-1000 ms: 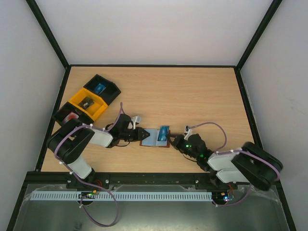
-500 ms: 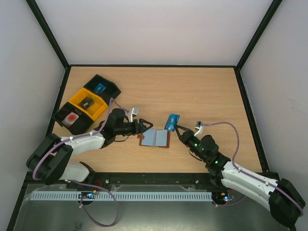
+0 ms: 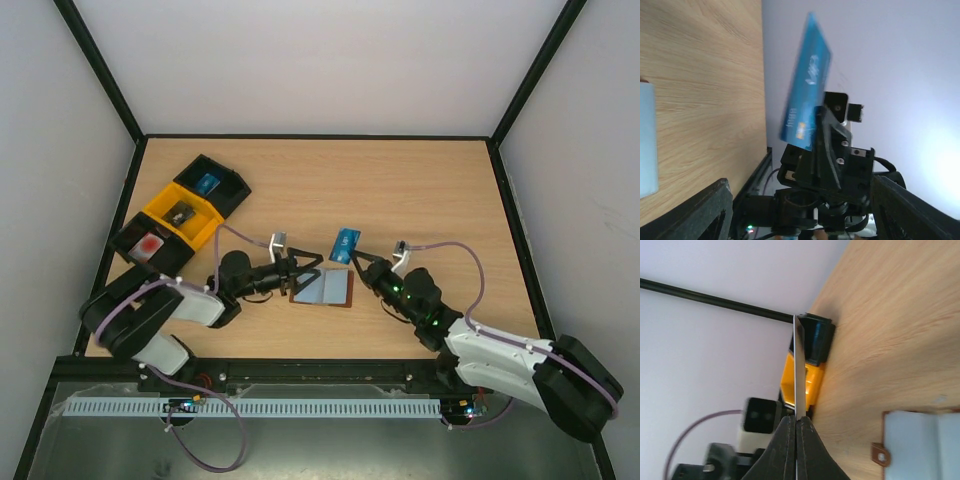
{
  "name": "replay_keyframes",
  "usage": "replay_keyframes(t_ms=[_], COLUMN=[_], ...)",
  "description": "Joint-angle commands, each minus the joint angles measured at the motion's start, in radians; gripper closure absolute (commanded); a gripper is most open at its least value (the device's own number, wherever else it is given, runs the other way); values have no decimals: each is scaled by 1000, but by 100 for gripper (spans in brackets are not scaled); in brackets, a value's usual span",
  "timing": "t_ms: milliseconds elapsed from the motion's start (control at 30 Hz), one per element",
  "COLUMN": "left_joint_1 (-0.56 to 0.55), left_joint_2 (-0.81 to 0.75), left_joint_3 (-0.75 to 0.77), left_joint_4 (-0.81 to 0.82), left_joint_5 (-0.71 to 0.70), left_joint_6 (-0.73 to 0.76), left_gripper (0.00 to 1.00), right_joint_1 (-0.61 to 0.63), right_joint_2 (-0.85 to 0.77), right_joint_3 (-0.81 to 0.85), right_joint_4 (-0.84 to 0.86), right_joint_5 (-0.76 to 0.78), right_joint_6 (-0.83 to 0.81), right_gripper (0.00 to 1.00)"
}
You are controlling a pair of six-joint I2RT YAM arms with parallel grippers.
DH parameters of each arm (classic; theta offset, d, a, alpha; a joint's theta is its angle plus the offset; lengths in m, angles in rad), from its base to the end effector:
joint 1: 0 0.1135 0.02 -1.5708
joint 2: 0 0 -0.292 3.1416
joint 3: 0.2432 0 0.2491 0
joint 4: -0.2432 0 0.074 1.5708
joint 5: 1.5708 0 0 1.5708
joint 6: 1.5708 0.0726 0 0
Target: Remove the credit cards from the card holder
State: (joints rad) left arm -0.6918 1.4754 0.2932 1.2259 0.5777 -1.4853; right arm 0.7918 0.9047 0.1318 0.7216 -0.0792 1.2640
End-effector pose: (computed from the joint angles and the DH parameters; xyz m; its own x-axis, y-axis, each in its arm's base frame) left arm 0.1857 -0.2053 0.2090 -0.9482 -0.2984 -0.1091 0.1150 -0.0024 -0.9934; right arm 0.1369 0.1469 0.2097 -0.7401 0.6030 -0.2977 -0.1967 0.2293 0.9533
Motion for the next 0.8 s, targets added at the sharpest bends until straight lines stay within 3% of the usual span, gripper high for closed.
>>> replay_keyframes(t_ms=[0,67,133,767], left_joint_1=[-11,-11,-17,-28], left_joint_2=[148,238,281,123], left_joint_3=[-35,-35,-5,-51], left_joint_4=[528,657,665,663], left_joint_5=[-37,-43,-27,-127], left_joint_6=[-246,-312,-322,-217], left_gripper=[26,30,31,27], right_joint_1=[16,27,44,96], right_joint_2=[61,76,92,-24], right_joint_3=[72,76,89,82], right_joint_4=[154,175,177,61], right_joint_5=[-18,-13,-10,176], right_joint_6=[46,56,54,41], right_gripper=[98,98,98,98])
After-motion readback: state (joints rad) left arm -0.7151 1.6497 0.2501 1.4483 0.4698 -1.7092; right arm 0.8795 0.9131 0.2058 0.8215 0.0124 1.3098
